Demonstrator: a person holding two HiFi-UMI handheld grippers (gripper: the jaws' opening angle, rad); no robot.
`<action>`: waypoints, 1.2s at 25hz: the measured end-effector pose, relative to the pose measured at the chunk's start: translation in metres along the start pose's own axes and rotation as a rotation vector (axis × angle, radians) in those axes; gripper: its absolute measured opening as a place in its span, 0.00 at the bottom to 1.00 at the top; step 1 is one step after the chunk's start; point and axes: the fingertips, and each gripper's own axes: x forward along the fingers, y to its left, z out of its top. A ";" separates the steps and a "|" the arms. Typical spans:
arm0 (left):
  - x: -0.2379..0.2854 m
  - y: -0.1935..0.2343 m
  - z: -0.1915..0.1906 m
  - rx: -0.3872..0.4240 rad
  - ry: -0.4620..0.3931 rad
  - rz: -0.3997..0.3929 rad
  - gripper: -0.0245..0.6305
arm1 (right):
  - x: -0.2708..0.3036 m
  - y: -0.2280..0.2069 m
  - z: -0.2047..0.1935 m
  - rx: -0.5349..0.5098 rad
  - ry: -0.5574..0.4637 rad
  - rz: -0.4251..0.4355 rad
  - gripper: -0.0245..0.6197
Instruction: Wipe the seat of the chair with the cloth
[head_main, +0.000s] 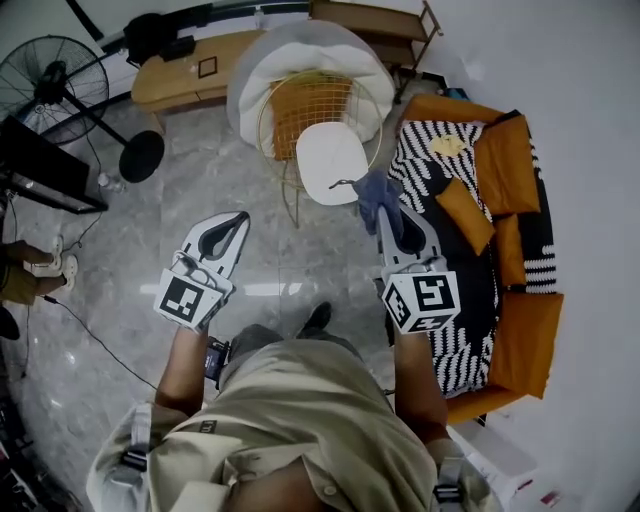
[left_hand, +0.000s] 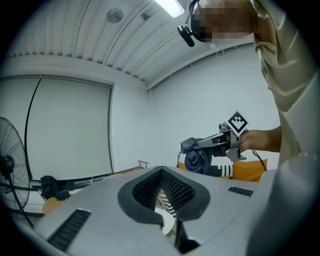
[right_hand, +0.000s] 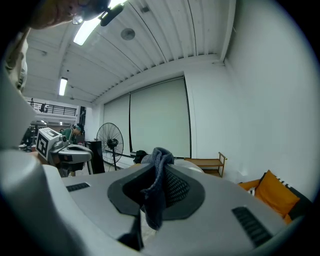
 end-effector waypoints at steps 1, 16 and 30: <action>0.007 -0.001 0.001 0.002 0.004 0.001 0.06 | 0.002 -0.007 -0.001 0.005 -0.001 0.000 0.12; 0.127 0.036 -0.005 -0.010 0.009 -0.146 0.06 | 0.054 -0.073 -0.019 0.043 0.065 -0.114 0.12; 0.239 0.178 -0.004 -0.035 -0.078 -0.297 0.06 | 0.186 -0.092 0.003 0.027 0.116 -0.271 0.12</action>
